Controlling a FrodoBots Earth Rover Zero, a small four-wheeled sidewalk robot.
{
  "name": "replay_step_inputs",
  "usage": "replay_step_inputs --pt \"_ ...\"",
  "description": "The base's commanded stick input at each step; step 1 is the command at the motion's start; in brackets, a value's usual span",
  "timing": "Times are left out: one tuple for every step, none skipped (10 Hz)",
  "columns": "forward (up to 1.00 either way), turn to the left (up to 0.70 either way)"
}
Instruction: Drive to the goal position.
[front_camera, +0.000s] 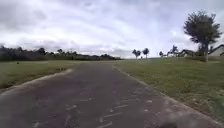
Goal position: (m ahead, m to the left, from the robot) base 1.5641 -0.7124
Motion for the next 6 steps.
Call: replay_step_inputs --pt "0.09 0.01" --pt "0.09 0.01" --pt "0.09 0.01" --pt "0.09 0.01" --pt "0.09 0.01" --pt "0.09 0.01"
